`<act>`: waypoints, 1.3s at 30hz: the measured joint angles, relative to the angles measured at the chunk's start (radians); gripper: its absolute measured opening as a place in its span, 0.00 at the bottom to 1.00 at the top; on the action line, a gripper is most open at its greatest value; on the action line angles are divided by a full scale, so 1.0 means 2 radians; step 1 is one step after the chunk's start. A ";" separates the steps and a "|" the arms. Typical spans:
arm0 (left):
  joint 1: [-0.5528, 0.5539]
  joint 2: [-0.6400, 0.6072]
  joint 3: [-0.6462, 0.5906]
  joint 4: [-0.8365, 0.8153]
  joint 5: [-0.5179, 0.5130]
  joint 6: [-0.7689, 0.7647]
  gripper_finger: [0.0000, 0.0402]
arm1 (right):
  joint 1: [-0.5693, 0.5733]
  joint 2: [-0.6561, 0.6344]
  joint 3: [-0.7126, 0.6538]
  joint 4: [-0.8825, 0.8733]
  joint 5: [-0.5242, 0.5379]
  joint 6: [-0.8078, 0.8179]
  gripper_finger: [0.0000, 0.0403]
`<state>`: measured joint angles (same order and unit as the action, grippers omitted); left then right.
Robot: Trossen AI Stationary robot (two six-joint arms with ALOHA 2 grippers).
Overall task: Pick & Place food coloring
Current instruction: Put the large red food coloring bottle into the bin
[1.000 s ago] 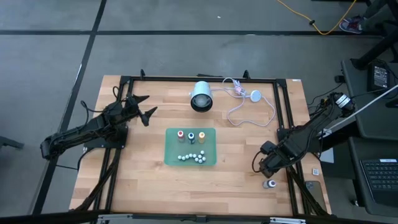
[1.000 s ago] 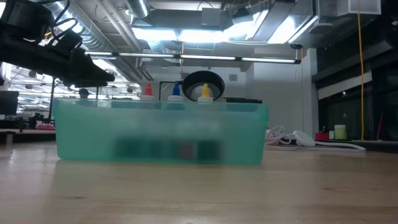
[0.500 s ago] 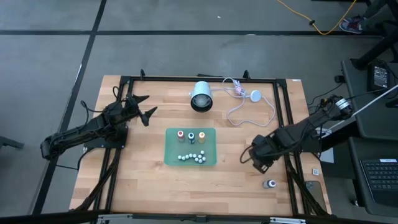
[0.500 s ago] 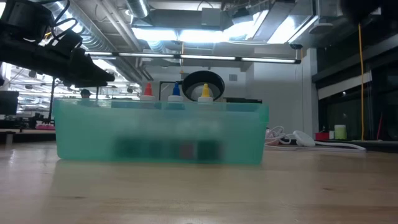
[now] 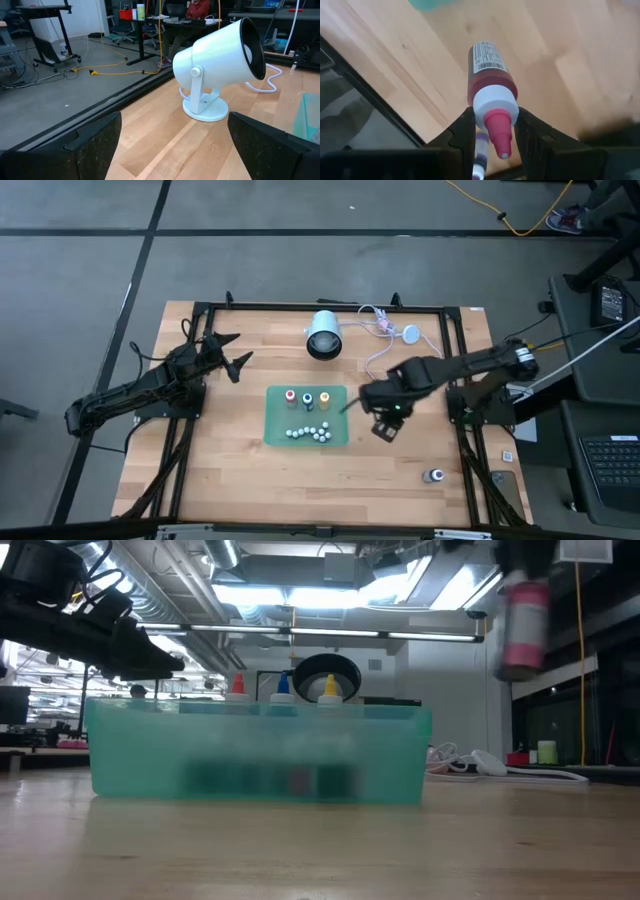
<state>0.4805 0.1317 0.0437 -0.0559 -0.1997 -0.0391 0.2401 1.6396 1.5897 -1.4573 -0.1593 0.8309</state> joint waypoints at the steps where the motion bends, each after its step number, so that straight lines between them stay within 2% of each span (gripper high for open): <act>1: 0.000 0.000 0.000 0.000 0.000 0.000 0.90 | -0.006 0.011 0.015 -0.001 0.002 -0.011 0.29; 11: 0.000 0.000 0.000 0.000 0.000 0.000 0.90 | -0.056 0.115 0.169 -0.003 0.005 -0.093 0.29; 19: 0.000 0.000 0.000 0.000 0.000 0.000 0.90 | -0.073 0.187 0.254 -0.003 0.001 -0.133 0.29; 28: 0.000 0.000 0.000 0.000 0.000 0.000 0.90 | -0.075 0.237 0.279 0.001 0.001 -0.158 0.29; 39: 0.000 0.000 0.000 0.000 0.000 0.000 0.90 | -0.064 0.264 0.279 0.020 0.047 -0.167 0.30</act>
<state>0.4801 0.1314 0.0437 -0.0559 -0.1997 -0.0391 0.1122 2.1685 2.1468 -1.4180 -0.0659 0.4976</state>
